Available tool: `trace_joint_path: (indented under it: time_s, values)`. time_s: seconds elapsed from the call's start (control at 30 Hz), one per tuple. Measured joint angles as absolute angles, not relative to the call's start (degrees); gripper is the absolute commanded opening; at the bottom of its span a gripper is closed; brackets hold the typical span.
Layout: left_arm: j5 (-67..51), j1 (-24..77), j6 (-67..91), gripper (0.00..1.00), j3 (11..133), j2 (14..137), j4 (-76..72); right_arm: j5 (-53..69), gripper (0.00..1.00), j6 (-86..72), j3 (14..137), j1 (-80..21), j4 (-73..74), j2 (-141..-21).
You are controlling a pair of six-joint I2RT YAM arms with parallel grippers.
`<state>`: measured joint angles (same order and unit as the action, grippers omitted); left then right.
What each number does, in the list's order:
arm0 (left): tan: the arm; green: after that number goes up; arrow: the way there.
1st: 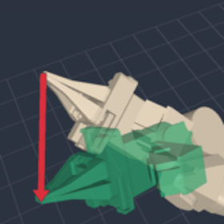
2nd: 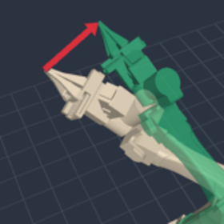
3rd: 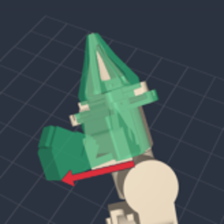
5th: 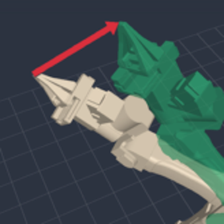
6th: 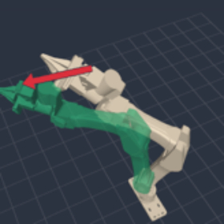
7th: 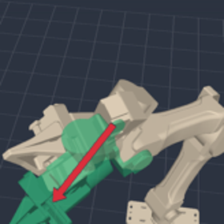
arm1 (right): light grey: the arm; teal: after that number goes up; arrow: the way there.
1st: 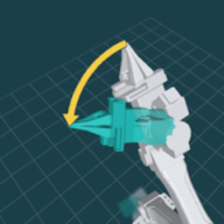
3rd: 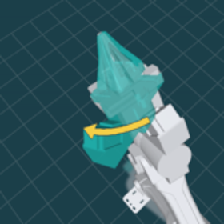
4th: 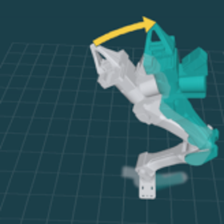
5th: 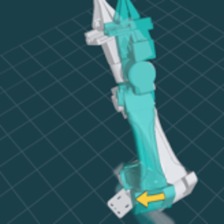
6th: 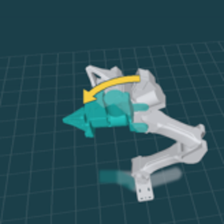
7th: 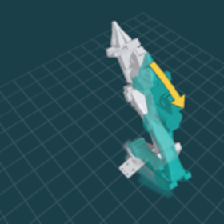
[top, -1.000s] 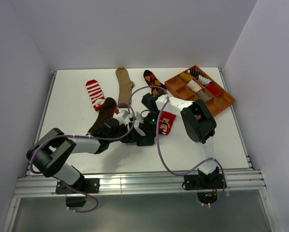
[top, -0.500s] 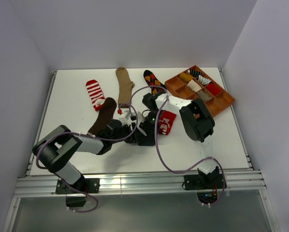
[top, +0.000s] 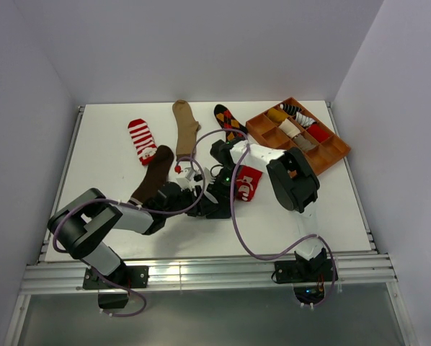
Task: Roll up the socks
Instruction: Roll the sock at the center of the board.
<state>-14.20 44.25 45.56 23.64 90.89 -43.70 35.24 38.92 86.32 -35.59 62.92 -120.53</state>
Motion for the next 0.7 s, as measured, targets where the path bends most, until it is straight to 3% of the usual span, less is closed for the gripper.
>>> trace_joint_path:
  time_s: [0.7]
  values:
    - [-13.5, 44.2, 45.4, 0.51, 23.2, 92.1, -43.9, 34.5, 0.27, 37.0, 87.9, -35.9, 64.8, -121.9]
